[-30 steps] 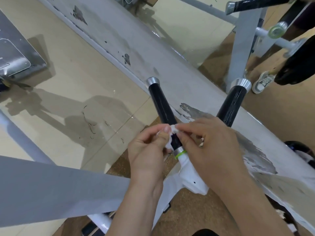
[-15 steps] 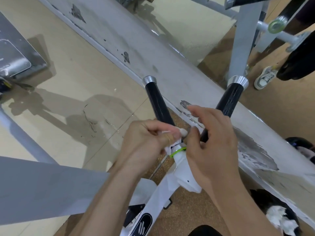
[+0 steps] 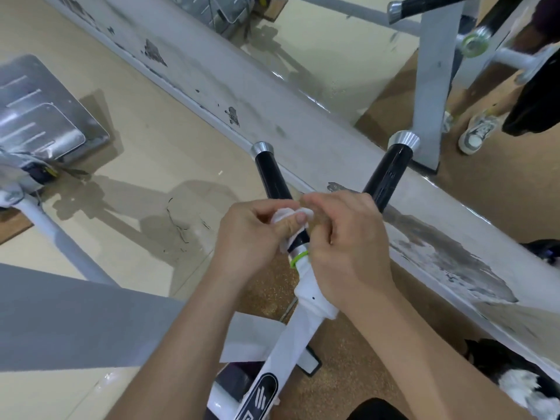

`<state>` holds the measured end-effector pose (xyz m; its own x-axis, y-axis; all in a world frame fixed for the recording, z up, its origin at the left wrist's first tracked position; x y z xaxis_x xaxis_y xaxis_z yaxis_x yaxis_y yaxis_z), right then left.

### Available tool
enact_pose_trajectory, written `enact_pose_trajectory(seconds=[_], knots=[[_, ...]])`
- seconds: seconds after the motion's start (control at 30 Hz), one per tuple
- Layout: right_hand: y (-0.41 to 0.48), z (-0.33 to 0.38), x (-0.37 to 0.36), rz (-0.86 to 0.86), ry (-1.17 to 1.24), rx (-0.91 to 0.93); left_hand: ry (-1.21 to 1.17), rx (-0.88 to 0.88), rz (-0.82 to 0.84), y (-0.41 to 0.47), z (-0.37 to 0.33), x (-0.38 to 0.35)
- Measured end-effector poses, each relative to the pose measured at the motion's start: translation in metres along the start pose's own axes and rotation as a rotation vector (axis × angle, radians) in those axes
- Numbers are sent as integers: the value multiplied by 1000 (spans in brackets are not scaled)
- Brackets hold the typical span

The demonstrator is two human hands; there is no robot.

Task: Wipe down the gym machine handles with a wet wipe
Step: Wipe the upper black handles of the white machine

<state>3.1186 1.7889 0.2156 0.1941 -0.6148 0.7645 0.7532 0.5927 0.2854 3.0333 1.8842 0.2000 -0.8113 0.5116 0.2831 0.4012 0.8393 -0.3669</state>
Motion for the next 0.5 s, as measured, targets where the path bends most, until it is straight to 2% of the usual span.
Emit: enact_pose_trajectory(seconds=[0.07, 0.17, 0.2, 0.3, 0.33, 0.4, 0.5], knots=[[0, 0, -1, -18, 4, 11, 165, -77, -48, 4, -8, -8], [0, -1, 1, -74, 63, -15, 610, -344, -52, 0, -25, -21], [-1, -2, 3, -83, 85, -23, 620, -342, -2, -1, -28, -19], [-1, -3, 8, -104, 181, -59, 407, -134, 211, -2, -32, -4], [-4, -3, 10, -117, 207, -70, 415, -121, 238, -4, -32, -1], [-6, -3, 11, -153, 237, -69, 483, -166, 185, 0, -29, -4], [-6, -4, 12, -136, 201, -46, 597, -261, 8, 13, -30, -18]])
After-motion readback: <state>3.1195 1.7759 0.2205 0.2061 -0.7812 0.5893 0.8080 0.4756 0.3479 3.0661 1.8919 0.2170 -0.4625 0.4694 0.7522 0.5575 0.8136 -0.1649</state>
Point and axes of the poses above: each hand's wrist, its own y-axis towards the middle knuckle, its own x-axis out of the back of the hand, z = x × y, the point moved 1 cm from there along y, towards the middle knuckle, and after that the axes turned 13 degrees about -z, right-handed, at the moved point
